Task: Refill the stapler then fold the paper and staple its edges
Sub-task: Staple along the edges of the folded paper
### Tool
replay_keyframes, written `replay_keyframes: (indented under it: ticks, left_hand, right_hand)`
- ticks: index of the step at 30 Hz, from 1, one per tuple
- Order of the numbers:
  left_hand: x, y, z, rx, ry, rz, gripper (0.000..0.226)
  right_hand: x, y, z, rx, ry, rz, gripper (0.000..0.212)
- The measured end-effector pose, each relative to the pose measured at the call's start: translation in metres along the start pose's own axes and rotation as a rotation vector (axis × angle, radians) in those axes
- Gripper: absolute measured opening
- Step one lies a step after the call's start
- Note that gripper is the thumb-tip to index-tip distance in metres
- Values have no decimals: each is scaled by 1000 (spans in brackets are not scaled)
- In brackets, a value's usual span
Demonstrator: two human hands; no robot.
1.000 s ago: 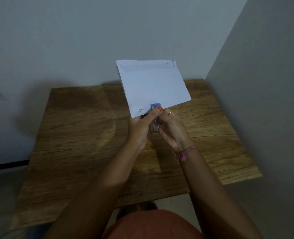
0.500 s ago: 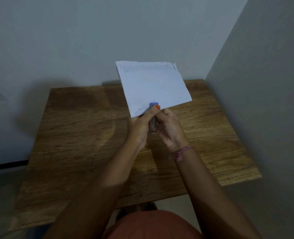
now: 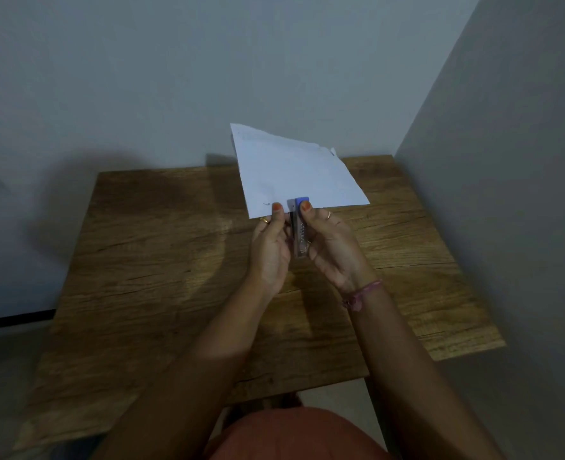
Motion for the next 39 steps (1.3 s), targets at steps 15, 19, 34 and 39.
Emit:
replay_keyframes:
  ticks: [15, 19, 34, 39]
  left_hand:
    - [-20, -14, -16, -72, 103, -86, 19]
    - [-26, -15, -18, -77, 72, -111, 36]
    - [-29, -22, -53, -180, -307, 113, 25]
    - [-32, -28, -65, -301, -533, 197, 21]
  right_hand:
    - [-88, -3, 8, -108, 1300, -302, 39]
    - [-102, -3, -5, -118, 1376, -301, 35]
    - [-116, -4, 49, -25, 412, -315, 23]
    - [-136, 1, 48, 137, 561, -339, 45]
Point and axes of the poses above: each hand's wrist, its own y-axis away from the middle knuckle, its own x-axis out of the palm, z = x × y, the point moved 7 cm from there along -y, towards the middle knuckle, and after that the axes turned 3 degrees about -y, right-handed, at the moved point
